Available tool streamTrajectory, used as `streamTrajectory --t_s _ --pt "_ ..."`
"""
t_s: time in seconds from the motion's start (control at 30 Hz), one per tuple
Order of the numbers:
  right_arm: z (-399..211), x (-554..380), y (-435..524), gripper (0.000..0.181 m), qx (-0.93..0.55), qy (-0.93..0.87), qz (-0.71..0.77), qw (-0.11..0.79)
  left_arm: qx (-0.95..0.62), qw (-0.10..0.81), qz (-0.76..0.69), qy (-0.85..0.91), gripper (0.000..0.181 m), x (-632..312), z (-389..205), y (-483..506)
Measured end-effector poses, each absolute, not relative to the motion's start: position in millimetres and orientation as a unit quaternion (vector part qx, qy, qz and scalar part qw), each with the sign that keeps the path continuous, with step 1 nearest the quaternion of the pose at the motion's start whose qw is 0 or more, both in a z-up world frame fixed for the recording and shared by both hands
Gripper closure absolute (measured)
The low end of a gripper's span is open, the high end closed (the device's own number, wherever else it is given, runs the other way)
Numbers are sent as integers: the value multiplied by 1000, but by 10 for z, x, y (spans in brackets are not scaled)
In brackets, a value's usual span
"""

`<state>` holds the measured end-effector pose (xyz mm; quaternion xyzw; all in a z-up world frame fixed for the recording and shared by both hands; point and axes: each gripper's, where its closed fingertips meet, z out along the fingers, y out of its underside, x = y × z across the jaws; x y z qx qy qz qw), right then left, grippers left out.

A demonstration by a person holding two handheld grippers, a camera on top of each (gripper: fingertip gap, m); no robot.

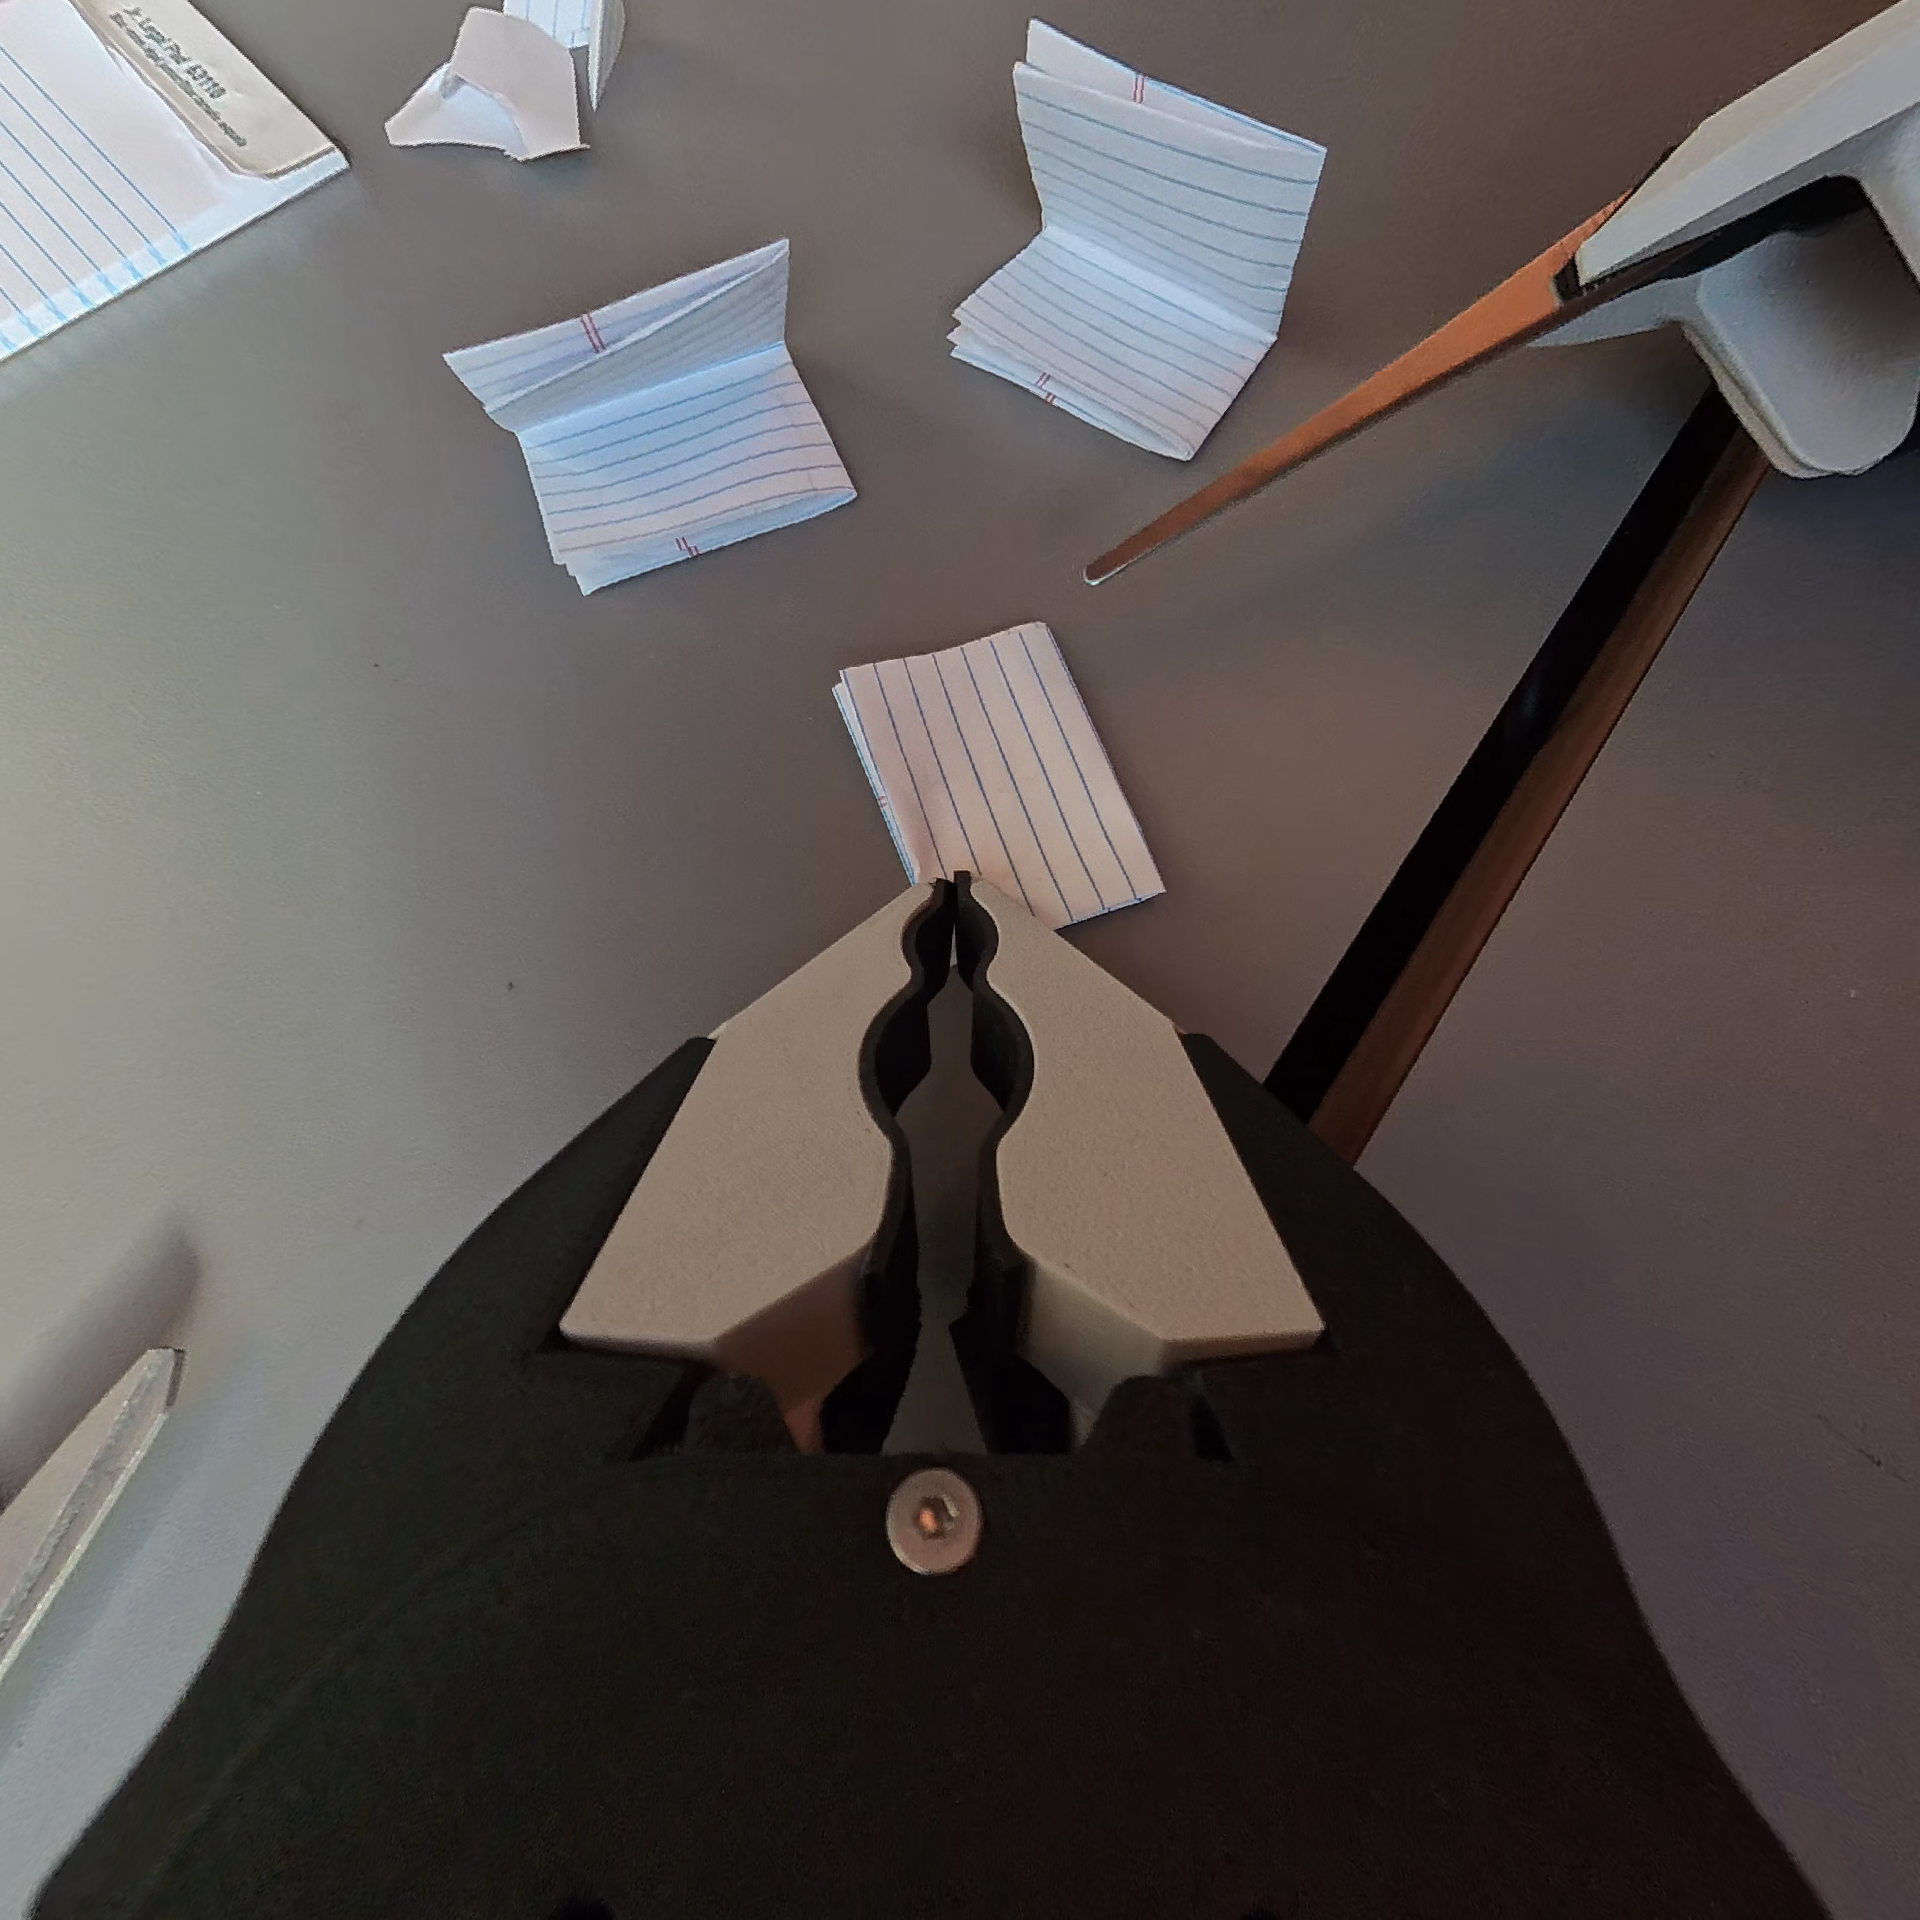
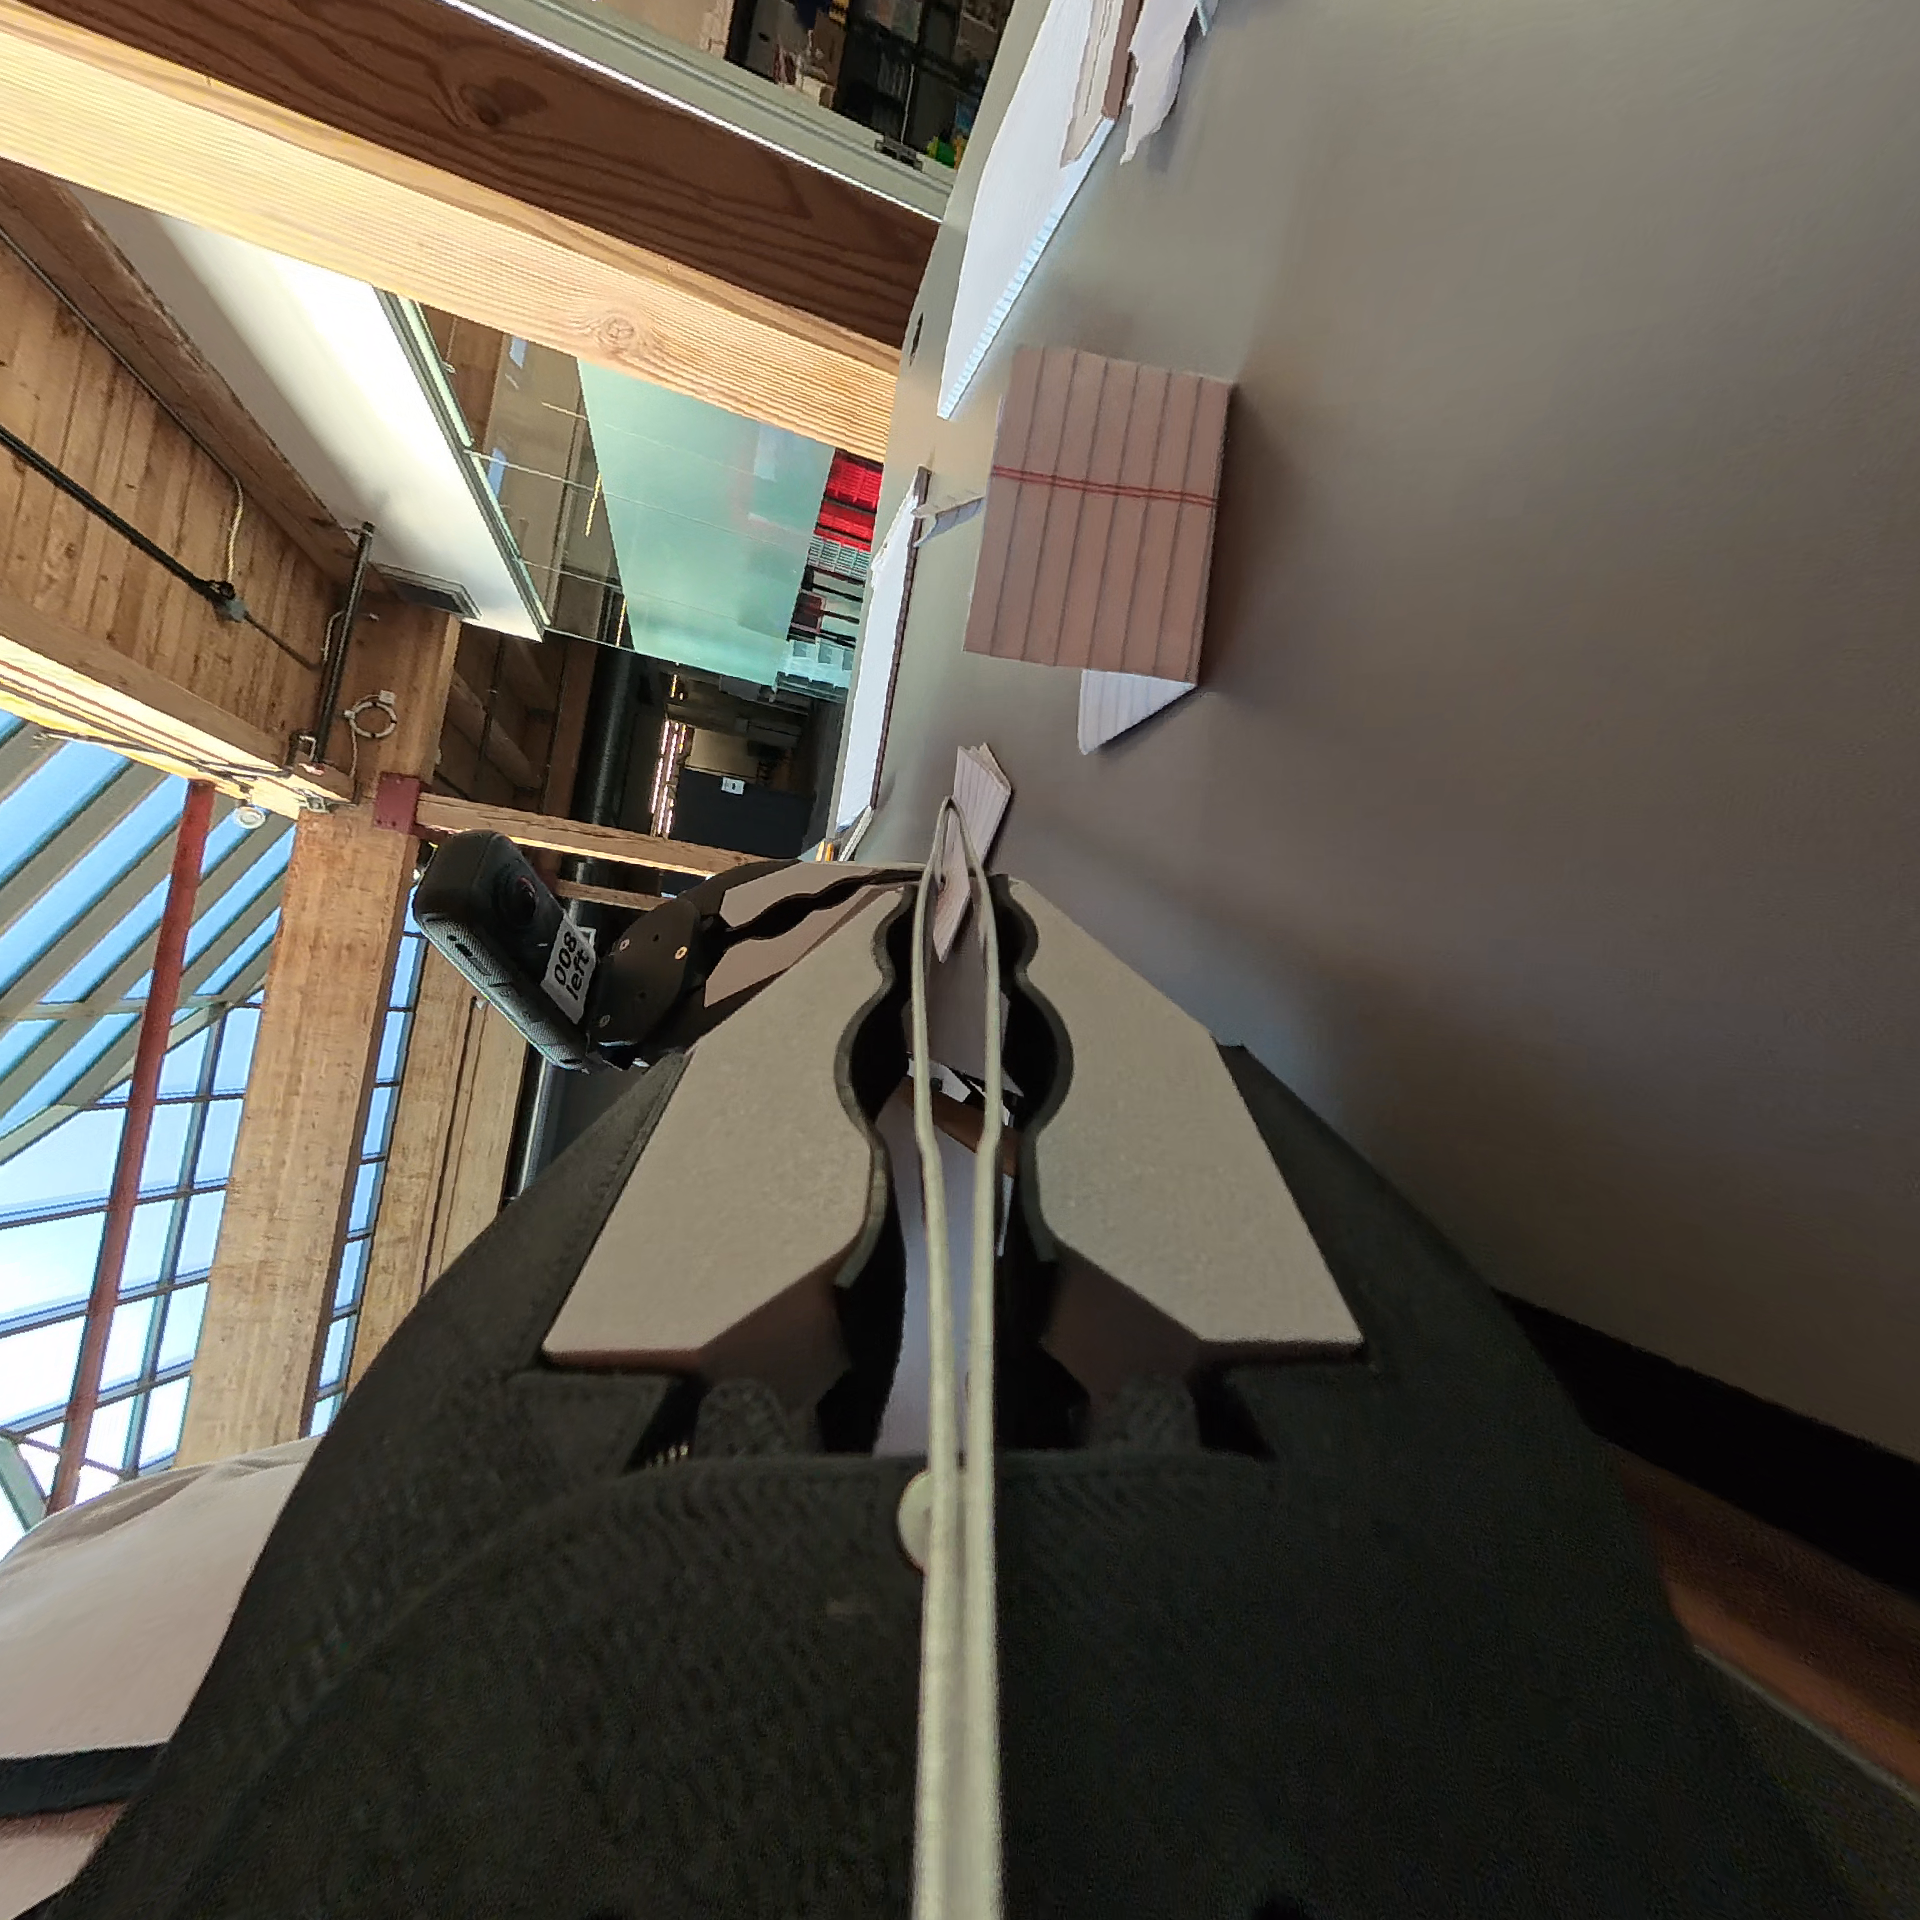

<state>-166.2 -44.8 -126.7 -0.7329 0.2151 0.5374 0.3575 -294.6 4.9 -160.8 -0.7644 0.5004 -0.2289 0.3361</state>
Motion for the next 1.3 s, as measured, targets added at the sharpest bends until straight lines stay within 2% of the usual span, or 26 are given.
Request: streamTrajectory --t_s 0.63,1.1,1.3 --pt "-1324 -1711 -355 170 -711 265 562 329 -765 335 -218 505 181 -2942 -1612 47" --pt "-1401 -2117 -606 170 -754 216 551 286 -766 336 -214 505 181 -2941 -1611 44" --pt "-1277 -2149 -675 170 -763 172 531 327 -770 338 -210 498 181 -2942 -1608 39"
